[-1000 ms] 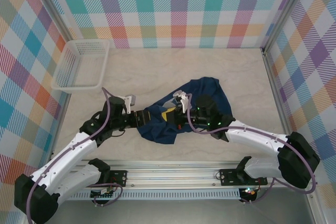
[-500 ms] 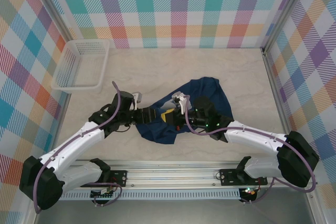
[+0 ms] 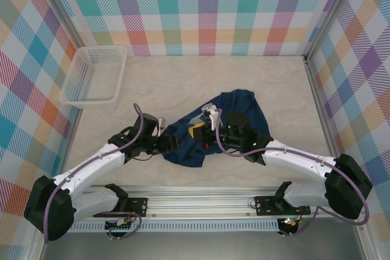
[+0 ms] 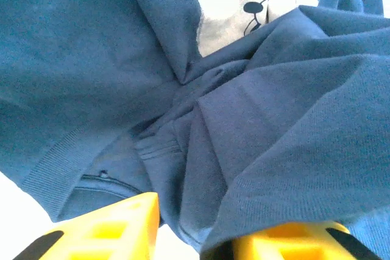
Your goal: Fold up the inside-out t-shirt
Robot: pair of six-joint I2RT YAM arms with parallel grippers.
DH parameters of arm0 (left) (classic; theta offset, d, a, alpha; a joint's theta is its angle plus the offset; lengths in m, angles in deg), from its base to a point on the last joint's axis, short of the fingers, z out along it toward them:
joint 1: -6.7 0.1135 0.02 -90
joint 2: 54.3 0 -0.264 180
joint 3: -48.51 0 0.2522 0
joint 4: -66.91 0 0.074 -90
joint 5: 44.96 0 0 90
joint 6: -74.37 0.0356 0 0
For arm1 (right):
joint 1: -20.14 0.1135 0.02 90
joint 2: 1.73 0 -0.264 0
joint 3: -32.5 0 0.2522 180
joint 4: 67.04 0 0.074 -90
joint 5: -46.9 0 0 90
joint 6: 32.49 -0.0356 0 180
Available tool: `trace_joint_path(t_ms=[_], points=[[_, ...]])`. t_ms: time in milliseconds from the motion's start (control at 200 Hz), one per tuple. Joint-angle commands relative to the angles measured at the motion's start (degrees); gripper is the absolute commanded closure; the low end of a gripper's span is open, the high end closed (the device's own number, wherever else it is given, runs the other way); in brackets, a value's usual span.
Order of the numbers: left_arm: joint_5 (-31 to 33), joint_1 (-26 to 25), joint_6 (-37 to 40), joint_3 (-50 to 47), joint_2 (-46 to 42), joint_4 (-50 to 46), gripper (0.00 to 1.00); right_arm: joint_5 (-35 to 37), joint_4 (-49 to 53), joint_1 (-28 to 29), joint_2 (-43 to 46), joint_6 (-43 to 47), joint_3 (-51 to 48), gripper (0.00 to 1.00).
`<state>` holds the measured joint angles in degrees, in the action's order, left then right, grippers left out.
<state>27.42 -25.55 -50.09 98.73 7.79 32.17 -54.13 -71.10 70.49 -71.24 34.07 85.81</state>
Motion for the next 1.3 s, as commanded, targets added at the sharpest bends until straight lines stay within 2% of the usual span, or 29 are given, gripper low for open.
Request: trace_joint_path(t_ms=[0, 130, 305, 445, 620, 720, 860, 945, 1025, 1130, 1295], points=[[-3.5, -0.4, -2.2, -1.2, -2.0, 4.6, 0.79, 6.2, 3.6, 0.3, 2.8, 0.9, 1.5, 1.00], [-5.2, 0.9, -1.2, -0.6, -7.2, 9.2, 1.00, 12.0, 11.1, 0.2, 6.9, 2.1, 2.5, 1.00], [-3.3, 3.3, 3.9, 1.3, -14.7, 8.1, 1.00, 13.7, 16.9, -1.6, 14.3, 5.3, 2.5, 1.00], [-4.2, 3.7, 7.5, 3.2, -15.0, 7.7, 1.00, 7.6, 15.6, -3.4, 17.1, 5.8, 2.1, 1.00], [-10.6, 3.2, 11.2, 6.1, -10.3, 6.9, 1.00, -0.6, 12.7, -4.8, 16.5, 4.8, 3.0, 0.98], [-12.8, 1.3, 11.2, 7.1, -9.3, 8.5, 1.00, -5.3, 15.3, -5.4, 14.7, 5.3, 4.6, 0.93], [-11.8, -0.6, 11.9, 8.1, -8.2, 8.1, 1.00, -10.0, 21.3, -6.4, 12.0, 4.8, 5.9, 0.86], [-11.5, -1.0, 12.1, 8.5, -7.9, 7.9, 1.00, -10.0, 25.0, -6.9, 11.1, 4.2, 6.4, 0.79], [-11.6, -1.1, 12.2, 9.0, -8.1, 7.8, 1.00, -7.0, 30.6, -7.0, 10.4, 5.9, 8.1, 0.69], [-11.1, -1.1, 12.5, 9.8, -8.4, 6.9, 1.00, -4.0, 35.8, -7.0, 9.4, 8.9, 10.2, 0.61], [-10.6, -1.2, 13.0, 10.9, -8.3, 5.5, 1.00, -8.9, 35.5, -6.9, 6.0, 9.9, 12.1, 0.51]])
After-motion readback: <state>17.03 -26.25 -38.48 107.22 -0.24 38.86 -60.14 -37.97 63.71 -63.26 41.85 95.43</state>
